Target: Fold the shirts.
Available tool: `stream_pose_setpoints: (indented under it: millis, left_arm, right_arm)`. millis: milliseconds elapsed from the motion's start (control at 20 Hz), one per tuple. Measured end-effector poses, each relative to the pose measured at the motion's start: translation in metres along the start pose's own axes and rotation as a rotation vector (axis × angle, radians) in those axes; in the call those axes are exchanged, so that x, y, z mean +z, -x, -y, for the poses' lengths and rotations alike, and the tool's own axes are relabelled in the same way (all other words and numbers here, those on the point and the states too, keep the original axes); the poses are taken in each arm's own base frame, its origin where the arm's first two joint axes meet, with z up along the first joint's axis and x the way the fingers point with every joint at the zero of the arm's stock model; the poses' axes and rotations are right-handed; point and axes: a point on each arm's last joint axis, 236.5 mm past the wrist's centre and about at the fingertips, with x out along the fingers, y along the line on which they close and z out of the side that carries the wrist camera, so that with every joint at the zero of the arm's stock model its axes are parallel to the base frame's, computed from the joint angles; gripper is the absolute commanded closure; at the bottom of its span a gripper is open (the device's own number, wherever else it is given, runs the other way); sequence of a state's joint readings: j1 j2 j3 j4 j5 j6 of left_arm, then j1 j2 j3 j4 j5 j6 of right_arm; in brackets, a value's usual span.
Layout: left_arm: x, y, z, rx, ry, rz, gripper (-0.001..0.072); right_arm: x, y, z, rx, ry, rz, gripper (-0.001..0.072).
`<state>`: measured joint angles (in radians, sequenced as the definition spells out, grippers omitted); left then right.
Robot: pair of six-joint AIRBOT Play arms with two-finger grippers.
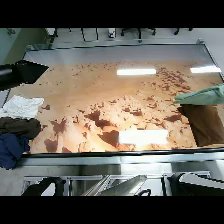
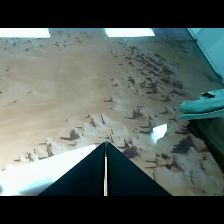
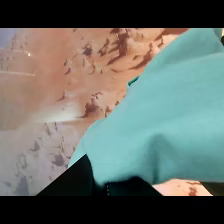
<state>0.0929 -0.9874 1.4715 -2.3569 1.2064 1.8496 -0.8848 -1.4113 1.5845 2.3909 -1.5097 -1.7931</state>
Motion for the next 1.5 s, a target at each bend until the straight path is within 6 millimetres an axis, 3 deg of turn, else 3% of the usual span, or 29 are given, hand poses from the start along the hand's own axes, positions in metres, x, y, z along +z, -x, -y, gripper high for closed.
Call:
stream_pose_setpoints:
  millis: [250, 500, 550, 650, 700, 850, 1000, 1050, 1100, 1350, 1500]
  left_arm:
    - [-0.002, 0.0, 0.001, -0.003, 0.0, -0.01, 0.0693]
    - [-0.007, 0.0, 0.002, -0.008, 0.0, -0.028, 0.0693]
    - [-0.007, 0.0, 0.002, -0.008, 0.0, -0.028, 0.0693]
    - [-0.008, 0.0, 0.002, -0.009, 0.0, -0.035, 0.0693]
    - [-0.01, 0.0, 0.003, -0.011, -0.001, -0.041, 0.0693]
    - [-0.011, 0.0, 0.003, -0.012, -0.001, -0.045, 0.0693]
    - [-0.011, 0.0, 0.003, -0.013, -0.002, -0.048, 0.0693]
    - [-0.011, 0.0, 0.003, -0.013, -0.002, -0.048, 0.0693]
    - [-0.011, 0.0, 0.003, -0.013, -0.002, -0.048, 0.0693]
    - [-0.013, 0.0, 0.004, -0.015, 0.012, -0.053, 0.0694]
    - [-0.029, -0.008, 0.017, -0.048, 0.034, -0.096, 0.0694]
  right_arm:
    - [-0.015, 0.012, 0.005, -0.044, -0.028, -0.04, 0.0697]
    - [-0.062, 0.031, 0.058, -0.32, -0.244, -0.159, 0.0682]
    - [-0.072, 0.038, 0.072, -0.4, -0.299, -0.167, 0.0575]
    - [-0.092, 0.054, 0.099, -0.551, -0.395, -0.174, 0.0111]
    - [-0.101, 0.06, 0.11, -0.612, -0.434, -0.183, 0.0058]
    - [-0.115, 0.068, 0.126, -0.694, -0.496, -0.196, 0.0076]
    - [-0.112, 0.059, 0.122, -0.655, -0.502, -0.181, 0.0105]
    - [-0.107, 0.052, 0.115, -0.613, -0.494, -0.168, 0.0365]
    - [-0.1, 0.042, 0.105, -0.555, -0.47, -0.153, 0.0701]
    - [-0.072, -0.013, 0.024, -0.28, -0.224, -0.12, 0.0696]
    - [-0.089, -0.048, -0.04, -0.177, -0.012, -0.168, 0.0696]
